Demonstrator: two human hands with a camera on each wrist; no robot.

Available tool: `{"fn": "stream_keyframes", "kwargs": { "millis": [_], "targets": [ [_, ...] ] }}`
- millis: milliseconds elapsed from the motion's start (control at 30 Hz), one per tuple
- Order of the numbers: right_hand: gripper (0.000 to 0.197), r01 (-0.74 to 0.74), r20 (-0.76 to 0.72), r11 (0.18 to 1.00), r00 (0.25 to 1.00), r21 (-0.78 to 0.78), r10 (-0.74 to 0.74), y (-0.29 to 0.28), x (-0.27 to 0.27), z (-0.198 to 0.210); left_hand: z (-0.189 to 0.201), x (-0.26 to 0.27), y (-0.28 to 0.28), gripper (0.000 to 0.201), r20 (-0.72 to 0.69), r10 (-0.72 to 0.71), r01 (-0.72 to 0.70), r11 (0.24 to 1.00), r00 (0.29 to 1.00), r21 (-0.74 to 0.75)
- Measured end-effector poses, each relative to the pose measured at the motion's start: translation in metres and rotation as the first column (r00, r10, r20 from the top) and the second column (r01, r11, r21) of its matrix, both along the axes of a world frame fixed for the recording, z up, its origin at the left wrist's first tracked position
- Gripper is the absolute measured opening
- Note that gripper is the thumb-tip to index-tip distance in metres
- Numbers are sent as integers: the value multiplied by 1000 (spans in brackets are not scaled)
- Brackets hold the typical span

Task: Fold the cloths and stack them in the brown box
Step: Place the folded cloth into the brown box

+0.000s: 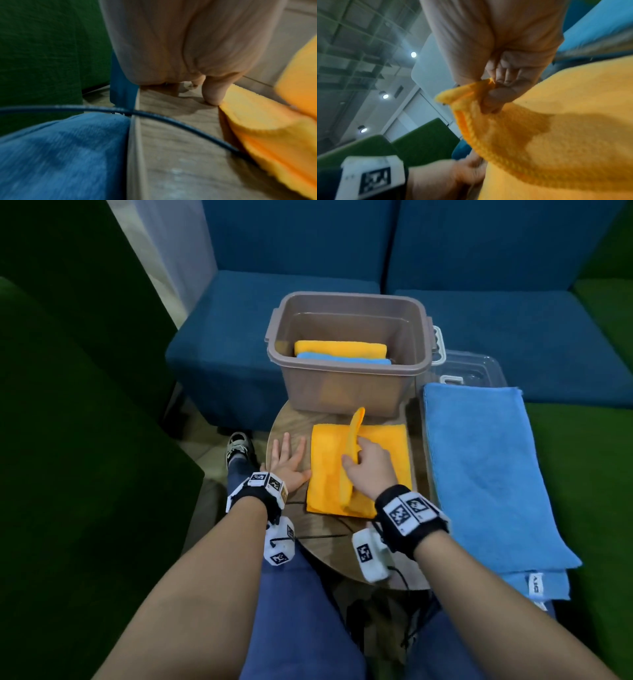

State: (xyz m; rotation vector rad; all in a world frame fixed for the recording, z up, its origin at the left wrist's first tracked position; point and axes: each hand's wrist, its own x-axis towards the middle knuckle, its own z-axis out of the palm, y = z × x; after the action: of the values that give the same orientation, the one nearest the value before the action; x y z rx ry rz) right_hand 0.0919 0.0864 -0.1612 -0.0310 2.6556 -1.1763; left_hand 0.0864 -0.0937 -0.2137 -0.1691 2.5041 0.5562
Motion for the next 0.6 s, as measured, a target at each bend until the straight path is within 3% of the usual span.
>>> {"fn": "stream_keyframes", "kwargs": {
  "millis": [100,233,400,467,600],
  "targets": [
    [14,-62,54,997,997,50,59,-21,-2,-17,-4,-2,-1,73,-11,8,-8,1000,1000,10],
    [62,-122,140,986,984,111,106,-31,-1,-35,-9,-5,-3,69,-12,30,-29,998,999,52],
    [88,-107,172,985,981,133,84,-31,-2,-47,-7,-4,-4,77,-3,26,-26,998,1000,55],
    [89,-73,184,995,981,67,60,-30,-2,-50,-4,-4,-3,79,5,31,-31,997,1000,68],
    [60,-55,141,998,989,1,55,-25,0,-48,2,-4,0,80,17,37,-38,998,999,58]
  ]
}}
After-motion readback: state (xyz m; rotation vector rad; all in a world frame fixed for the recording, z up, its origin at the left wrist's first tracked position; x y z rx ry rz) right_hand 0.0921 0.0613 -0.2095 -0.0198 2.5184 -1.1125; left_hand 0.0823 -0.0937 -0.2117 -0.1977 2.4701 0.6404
